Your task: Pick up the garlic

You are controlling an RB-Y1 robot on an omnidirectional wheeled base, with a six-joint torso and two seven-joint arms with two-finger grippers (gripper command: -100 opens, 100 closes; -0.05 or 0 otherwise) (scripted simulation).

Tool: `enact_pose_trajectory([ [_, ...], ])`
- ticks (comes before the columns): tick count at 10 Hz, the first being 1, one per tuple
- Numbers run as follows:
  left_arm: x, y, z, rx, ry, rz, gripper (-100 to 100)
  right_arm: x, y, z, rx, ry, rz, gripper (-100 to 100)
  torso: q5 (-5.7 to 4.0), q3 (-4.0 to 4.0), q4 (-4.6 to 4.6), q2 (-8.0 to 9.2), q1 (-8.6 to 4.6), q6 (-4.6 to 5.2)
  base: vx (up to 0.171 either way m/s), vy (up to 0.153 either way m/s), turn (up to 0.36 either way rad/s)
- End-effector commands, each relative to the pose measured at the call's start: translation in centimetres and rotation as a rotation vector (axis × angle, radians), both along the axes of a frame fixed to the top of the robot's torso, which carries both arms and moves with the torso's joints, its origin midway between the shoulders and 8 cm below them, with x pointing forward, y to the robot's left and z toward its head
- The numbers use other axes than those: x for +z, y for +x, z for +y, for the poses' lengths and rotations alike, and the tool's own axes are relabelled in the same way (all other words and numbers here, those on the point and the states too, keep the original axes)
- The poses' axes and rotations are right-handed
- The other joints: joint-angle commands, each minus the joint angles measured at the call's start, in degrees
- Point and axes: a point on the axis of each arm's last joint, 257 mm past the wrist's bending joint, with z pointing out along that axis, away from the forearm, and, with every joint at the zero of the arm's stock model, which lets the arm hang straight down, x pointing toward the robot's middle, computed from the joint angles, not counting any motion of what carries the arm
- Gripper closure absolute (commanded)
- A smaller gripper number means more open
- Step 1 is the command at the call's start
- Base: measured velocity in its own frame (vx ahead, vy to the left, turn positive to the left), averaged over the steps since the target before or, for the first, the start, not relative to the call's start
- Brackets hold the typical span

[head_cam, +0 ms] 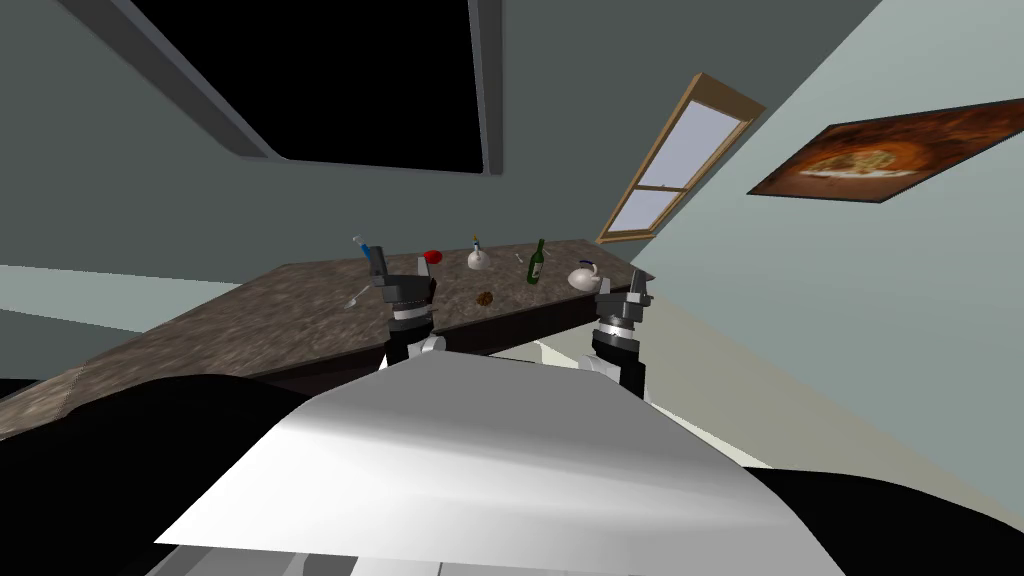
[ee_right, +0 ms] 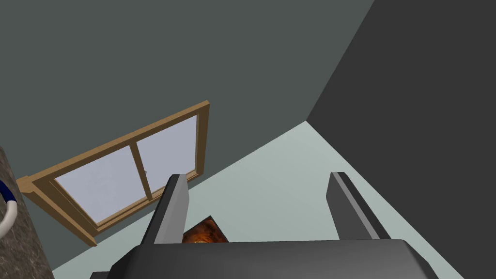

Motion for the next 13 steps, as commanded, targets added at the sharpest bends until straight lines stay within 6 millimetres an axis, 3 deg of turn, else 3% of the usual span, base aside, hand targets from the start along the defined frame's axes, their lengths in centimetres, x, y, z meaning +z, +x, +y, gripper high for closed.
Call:
enact_pose_trajectory([
  [1, -0.3, 0.5, -0.6, -0.022, 0.027, 0.019, -100, 0.0, 0.0, 0.0, 0.0, 0.0, 0.0, 0, 0.0, 0.0, 0.0, 0.0, 0.0, 0.0, -0.008, 0.003, -0.015],
  [5, -2.1, 2.6, -2.4, -0.088, 0.092, 0.105, -100, 0.0, 0.0, 0.0, 0.0, 0.0, 0.0, 0, 0.02, 0.06, 0.02, 0.11, 0.09, 0.01, -0.031, 0.018, -0.029],
  [12, -8.2, 7.1, -5.3, -0.17, 0.128, 0.316, -100, 0.0, 0.0, 0.0, 0.0, 0.0, 0.0, 0, 0.03, 0.11, 0.04, 0.19, 0.12, 0.0, -0.052, 0.027, -0.044],
  [13, -8.2, 7.1, -5.3, -0.17, 0.128, 0.316, -100, 0.0, 0.0, 0.0, 0.0, 0.0, 0.0, 0, 0.03, 0.11, 0.04, 0.18, 0.12, 0.0, -0.032, 0.016, -0.017],
])
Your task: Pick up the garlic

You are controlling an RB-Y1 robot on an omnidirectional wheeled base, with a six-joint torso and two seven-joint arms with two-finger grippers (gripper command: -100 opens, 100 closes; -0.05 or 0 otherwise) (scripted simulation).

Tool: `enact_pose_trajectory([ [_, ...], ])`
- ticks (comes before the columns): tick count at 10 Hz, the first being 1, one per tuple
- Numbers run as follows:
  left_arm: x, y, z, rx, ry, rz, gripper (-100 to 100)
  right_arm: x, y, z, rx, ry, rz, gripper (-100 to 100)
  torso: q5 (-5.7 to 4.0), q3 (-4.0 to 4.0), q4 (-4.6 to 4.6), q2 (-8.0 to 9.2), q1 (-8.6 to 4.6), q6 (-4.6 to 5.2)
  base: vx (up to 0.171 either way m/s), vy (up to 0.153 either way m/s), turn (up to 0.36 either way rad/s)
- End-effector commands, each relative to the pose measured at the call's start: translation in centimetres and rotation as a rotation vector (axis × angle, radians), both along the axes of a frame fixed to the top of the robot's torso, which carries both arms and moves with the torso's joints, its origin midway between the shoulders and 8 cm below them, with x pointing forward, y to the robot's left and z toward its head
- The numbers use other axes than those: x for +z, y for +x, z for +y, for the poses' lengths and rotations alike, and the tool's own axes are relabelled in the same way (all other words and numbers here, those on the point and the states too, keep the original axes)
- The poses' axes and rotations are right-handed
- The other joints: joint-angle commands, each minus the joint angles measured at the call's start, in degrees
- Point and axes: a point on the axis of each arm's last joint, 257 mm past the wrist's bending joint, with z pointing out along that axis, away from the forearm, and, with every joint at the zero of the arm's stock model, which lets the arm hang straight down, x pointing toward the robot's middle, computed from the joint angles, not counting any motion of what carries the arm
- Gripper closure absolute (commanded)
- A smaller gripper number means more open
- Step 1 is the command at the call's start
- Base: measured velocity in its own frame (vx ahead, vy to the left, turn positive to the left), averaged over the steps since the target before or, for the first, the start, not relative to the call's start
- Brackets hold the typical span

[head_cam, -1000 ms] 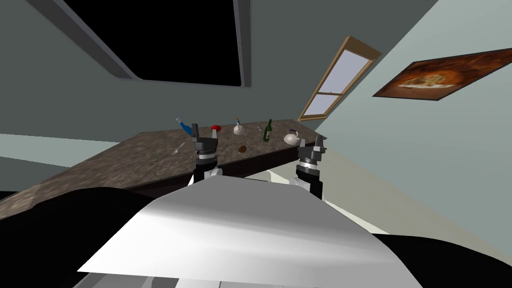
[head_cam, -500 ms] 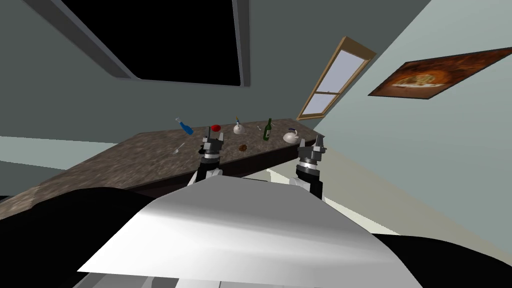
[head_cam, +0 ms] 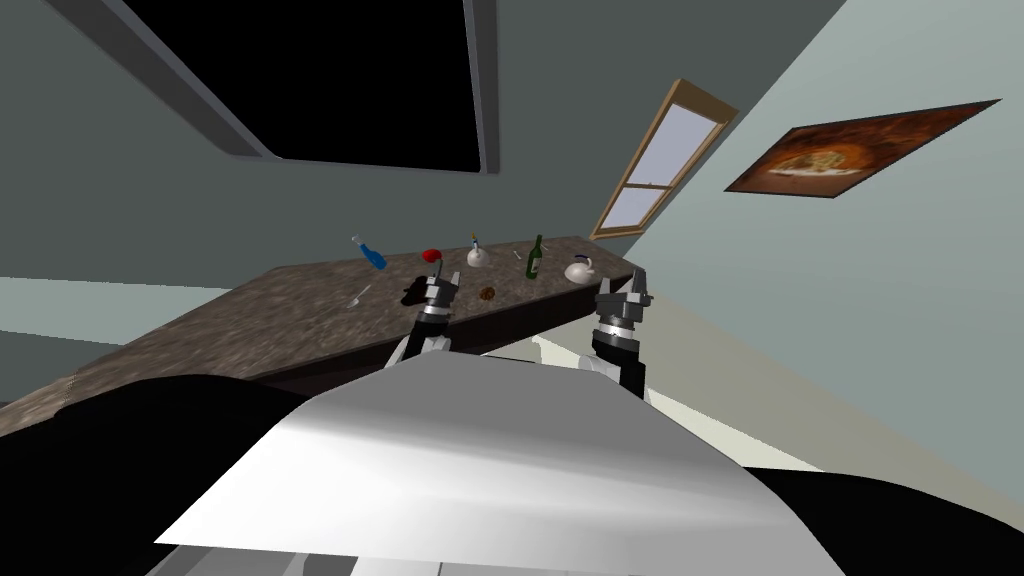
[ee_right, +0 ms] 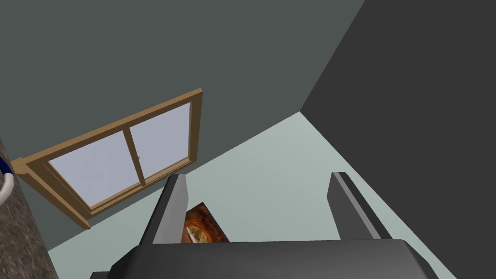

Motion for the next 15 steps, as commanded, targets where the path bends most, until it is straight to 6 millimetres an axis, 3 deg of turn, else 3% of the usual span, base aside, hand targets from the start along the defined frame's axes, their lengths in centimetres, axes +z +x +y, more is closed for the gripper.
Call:
enact_pose_trajectory([
  [1, -0.9, 0.6, -0.4, -0.009, 0.003, 0.038, -100, 0.0, 0.0, 0.0, 0.0, 0.0, 0.0, 0, 0.0, 0.0, 0.0, 0.0, 0.0, 0.0, -0.025, 0.012, -0.028],
  [7, -7.0, 3.4, -2.5, -0.043, 0.013, 0.221, -100, 0.0, 0.0, 0.0, 0.0, 0.0, 0.0, 0, 0.0, 0.01, 0.0, 0.01, 0.02, 0.0, -0.042, 0.024, -0.045],
  [15, -14.8, 5.6, -3.4, -0.045, -0.022, 0.439, -100, 0.0, 0.0, 0.0, 0.0, 0.0, 0.0, 0, 0.01, -0.08, -0.03, -0.14, 0.05, -0.01, -0.018, 0.032, -0.052],
])
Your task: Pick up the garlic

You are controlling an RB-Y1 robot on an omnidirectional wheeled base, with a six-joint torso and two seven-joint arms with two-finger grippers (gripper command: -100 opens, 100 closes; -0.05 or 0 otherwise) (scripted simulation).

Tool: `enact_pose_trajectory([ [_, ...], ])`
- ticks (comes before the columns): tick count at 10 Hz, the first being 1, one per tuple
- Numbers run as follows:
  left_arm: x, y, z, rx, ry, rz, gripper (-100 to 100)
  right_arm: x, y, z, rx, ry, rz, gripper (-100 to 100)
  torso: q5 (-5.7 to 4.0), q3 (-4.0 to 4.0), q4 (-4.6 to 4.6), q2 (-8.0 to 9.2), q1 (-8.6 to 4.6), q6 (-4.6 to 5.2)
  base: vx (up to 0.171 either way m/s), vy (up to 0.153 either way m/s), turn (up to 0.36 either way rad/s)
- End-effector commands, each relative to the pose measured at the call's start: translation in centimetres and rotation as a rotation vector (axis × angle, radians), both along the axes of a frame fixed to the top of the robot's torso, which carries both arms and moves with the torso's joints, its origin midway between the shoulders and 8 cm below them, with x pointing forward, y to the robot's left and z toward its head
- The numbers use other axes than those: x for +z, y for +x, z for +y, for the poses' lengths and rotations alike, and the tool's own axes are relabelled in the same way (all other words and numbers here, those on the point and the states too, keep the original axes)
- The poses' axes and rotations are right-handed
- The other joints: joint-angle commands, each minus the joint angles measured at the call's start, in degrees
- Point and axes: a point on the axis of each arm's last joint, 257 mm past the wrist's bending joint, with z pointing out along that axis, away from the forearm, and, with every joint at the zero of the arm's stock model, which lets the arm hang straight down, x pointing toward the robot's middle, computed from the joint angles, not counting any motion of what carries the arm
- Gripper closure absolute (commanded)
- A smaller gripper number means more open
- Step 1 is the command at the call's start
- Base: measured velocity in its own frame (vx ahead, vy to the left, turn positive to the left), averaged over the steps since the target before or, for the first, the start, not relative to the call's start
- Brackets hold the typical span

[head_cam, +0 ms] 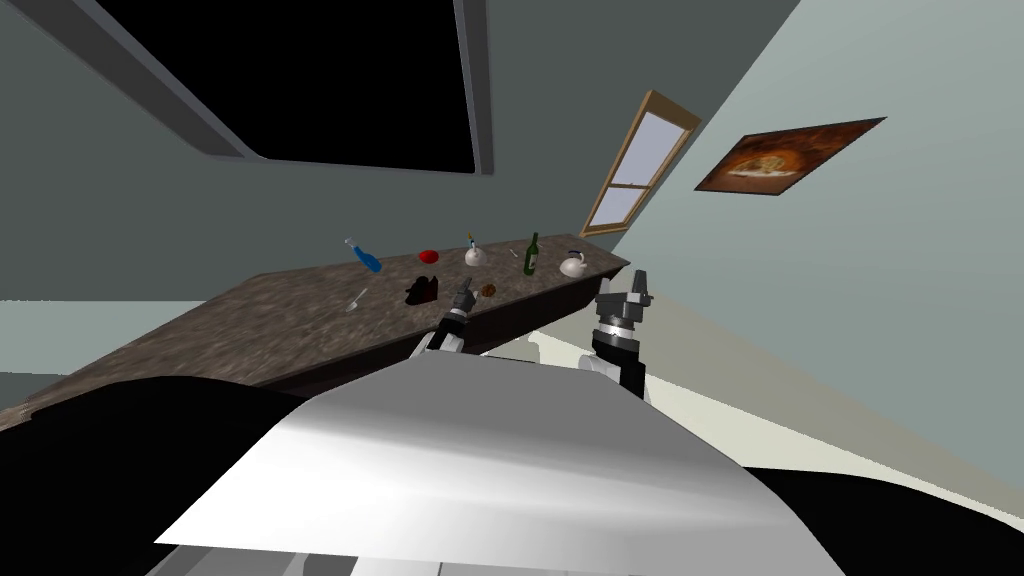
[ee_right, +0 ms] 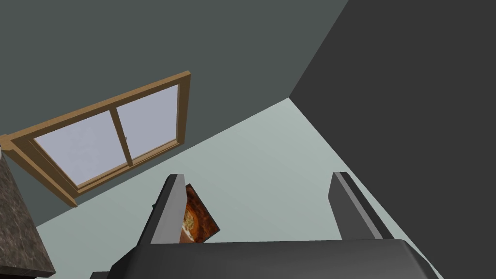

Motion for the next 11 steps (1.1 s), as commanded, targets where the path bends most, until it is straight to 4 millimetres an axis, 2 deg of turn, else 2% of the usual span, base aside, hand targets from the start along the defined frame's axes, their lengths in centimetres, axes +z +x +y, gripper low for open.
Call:
enact_pose_trajectory([
  [1, -2.9, 0.4, 0.1, 0.008, -0.015, 0.077, -100, 0.0, 0.0, 0.0, 0.0, 0.0, 0.0, 0, 0.0, 0.0, 0.0, 0.0, 0.0, 0.0, 0.001, 0.046, -0.094],
  [6, -7.7, 1.0, 0.0, 0.029, -0.063, 0.212, -100, 0.0, 0.0, 0.0, 0.0, 0.0, 0.0, 0, 0.0, -0.03, -0.01, -0.05, 0.02, -0.01, 0.009, 0.042, -0.075],
  [8, -9.7, 1.2, -0.7, 0.044, -0.117, 0.27, -100, 0.0, 0.0, 0.0, 0.0, 0.0, 0.0, 0, 0.0, -0.03, -0.01, -0.05, 0.0, -0.01, 0.02, 0.04, -0.066],
  [11, -10.6, 1.5, -1.9, 0.057, -0.182, 0.299, -100, 0.0, 0.0, 0.0, 0.0, 0.0, 0.0, 0, 0.0, -0.06, -0.02, -0.1, 0.02, -0.01, 0.024, 0.04, -0.039],
])
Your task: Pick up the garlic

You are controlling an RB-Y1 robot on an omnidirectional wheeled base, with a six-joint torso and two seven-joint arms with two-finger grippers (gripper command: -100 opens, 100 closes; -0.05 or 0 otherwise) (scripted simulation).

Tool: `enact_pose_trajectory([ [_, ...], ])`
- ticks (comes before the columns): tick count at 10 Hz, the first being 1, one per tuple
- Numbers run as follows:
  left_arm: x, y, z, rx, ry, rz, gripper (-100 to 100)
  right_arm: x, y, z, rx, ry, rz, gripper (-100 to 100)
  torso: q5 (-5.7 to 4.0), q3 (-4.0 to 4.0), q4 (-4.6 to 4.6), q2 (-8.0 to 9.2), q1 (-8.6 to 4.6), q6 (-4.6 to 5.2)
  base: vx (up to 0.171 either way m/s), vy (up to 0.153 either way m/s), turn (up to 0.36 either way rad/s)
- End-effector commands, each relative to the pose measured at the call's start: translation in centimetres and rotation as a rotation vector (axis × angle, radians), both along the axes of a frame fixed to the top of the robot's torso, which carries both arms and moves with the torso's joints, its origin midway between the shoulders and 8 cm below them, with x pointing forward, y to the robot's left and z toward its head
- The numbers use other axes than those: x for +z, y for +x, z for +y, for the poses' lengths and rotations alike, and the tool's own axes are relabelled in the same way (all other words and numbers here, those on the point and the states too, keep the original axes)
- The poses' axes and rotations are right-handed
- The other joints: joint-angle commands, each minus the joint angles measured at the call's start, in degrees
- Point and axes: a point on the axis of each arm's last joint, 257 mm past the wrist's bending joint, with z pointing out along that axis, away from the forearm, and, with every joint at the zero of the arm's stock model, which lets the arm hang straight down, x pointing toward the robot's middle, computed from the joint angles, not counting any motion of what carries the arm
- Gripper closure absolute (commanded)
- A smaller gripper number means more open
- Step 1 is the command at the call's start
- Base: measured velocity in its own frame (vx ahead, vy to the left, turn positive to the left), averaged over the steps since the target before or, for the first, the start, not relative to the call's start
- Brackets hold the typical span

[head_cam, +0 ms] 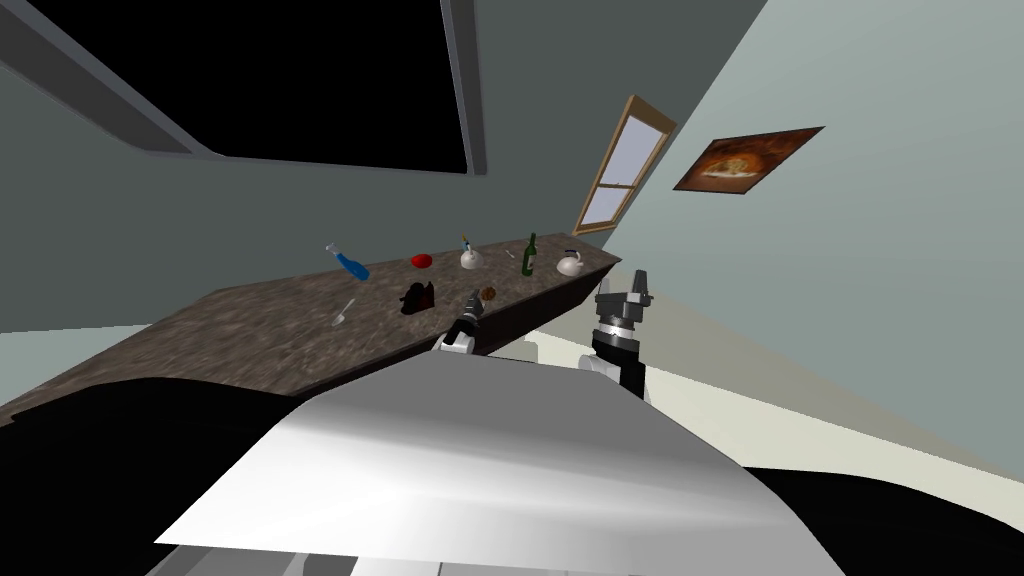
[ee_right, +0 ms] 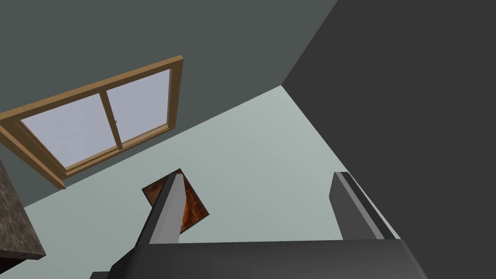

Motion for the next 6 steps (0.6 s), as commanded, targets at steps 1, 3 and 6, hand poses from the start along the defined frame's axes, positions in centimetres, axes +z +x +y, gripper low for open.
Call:
enact_pose_trajectory([
  [1, 0.0, 0.0, 0.0, 0.0, 0.0, 0.0, -100, 0.0, 0.0, 0.0, 0.0, 0.0, 0.0, 0, 0.0, 0.0, 0.0, 0.0, 0.0, 0.0, 0.01, 0.012, -0.006],
  [3, -0.03, 0.0, -0.04, 0.0, -0.002, 0.002, -100, 0.0, 0.0, 0.0, 0.0, 0.0, 0.0, 0, -0.02, 0.04, 0.02, 0.08, -0.08, 0.0, 0.0, 0.0, 0.0],
  [6, -0.03, 0.0, -0.04, 0.0, -0.002, 0.002, 100, 0.0, 0.0, 0.0, 0.0, 0.0, 0.0, 0, -0.02, 0.06, 0.02, 0.1, -0.1, 0.0, 0.0, 0.0, 0.0],
])
